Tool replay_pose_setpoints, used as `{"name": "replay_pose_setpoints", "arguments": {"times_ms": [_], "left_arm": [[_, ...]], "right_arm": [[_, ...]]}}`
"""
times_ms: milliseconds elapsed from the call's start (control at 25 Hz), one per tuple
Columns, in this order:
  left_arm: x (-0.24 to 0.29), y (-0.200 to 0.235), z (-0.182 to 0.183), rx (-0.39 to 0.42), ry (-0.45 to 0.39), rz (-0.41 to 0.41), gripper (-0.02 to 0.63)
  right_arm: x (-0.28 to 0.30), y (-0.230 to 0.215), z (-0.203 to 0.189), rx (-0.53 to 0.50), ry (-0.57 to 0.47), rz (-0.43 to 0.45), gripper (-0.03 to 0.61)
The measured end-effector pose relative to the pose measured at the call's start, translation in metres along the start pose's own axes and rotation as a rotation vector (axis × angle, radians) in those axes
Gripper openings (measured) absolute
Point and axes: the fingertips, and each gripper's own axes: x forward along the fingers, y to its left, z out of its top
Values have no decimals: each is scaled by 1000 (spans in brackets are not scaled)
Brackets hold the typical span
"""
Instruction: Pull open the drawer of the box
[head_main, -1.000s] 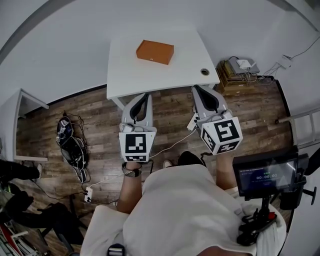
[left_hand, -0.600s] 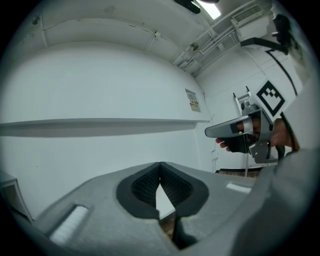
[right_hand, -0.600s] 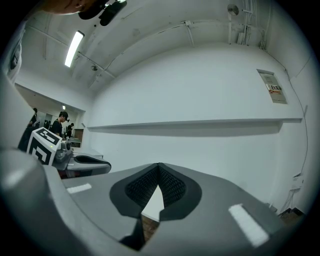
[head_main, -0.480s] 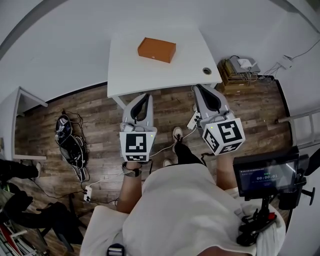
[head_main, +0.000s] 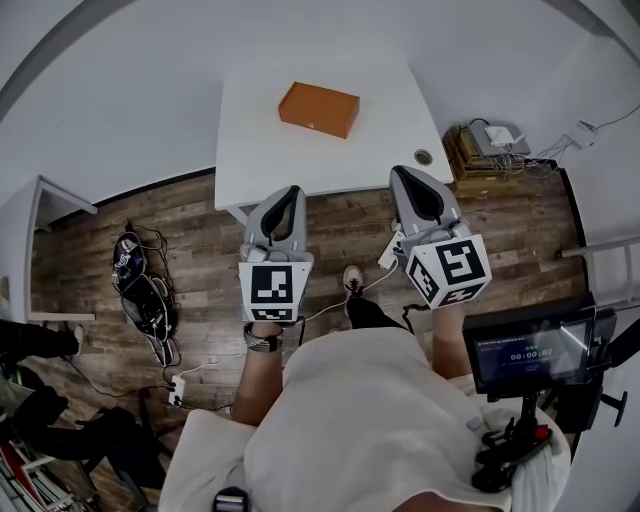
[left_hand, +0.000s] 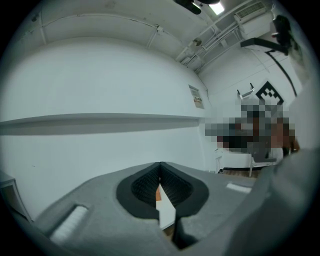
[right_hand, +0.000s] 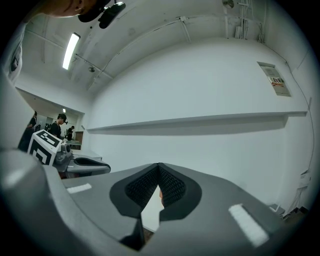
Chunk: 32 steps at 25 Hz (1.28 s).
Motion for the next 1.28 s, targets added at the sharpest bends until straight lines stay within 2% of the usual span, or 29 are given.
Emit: {"name": "replay_pose_setpoints", "arguments": {"times_ms": [280,480,840,1040,1280], "left_arm": [[30,27,21,-4,-1,0,5],[69,25,4,-15,32,38,5],[150,50,-10,-39,83,119,6],[176,57,-16,-35,112,127,20],[198,63,-36,-68,151,125,34]], "right_arm": [[53,-17,18,5,24,-13,2],[83,-49,1,34,43,15,2],[154,-92,-19,54,120,122,2],[180,-108,-39,80,168,145,19],[198,-123,-54,102,195,145,40]]}}
